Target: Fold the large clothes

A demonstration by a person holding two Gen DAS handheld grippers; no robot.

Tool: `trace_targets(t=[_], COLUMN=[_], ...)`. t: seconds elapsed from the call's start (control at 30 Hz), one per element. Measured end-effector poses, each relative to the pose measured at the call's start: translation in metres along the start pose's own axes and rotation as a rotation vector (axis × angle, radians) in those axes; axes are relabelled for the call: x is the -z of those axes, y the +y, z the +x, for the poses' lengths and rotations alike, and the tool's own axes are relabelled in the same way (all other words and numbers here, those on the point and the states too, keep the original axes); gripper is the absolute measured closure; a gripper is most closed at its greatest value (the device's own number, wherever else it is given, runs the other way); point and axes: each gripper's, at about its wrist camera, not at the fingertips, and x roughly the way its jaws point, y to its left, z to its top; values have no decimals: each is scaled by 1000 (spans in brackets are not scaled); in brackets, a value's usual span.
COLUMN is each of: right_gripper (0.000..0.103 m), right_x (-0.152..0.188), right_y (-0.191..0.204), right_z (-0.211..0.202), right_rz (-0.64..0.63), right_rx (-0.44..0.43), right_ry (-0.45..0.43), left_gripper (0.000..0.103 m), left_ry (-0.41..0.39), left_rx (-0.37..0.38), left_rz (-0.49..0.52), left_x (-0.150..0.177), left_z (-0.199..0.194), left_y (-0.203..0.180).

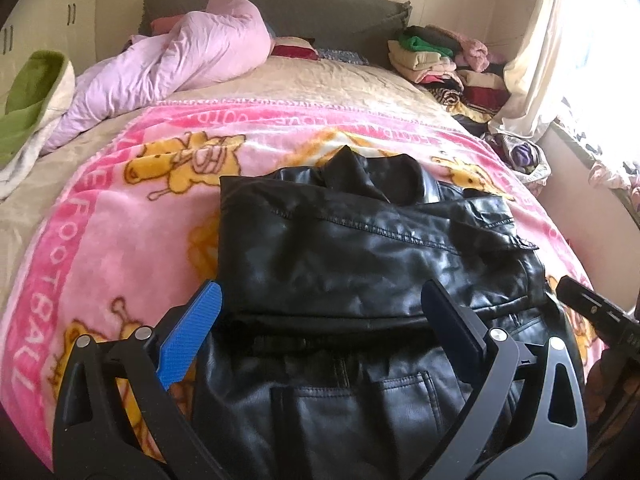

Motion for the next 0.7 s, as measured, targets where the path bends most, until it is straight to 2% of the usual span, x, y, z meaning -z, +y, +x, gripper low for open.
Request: trace_targets(t=[0.7], right_gripper=[6], right_x=[8], right_y=[17], right_z=[-41], right_rz=[-29], right_rx=[-11], right_ry=[-51], left_gripper=[9], left_ry=[-27], left_rx=[8], left_rz=[-24], left_x=[35], left_z=[-25], left_y=[10])
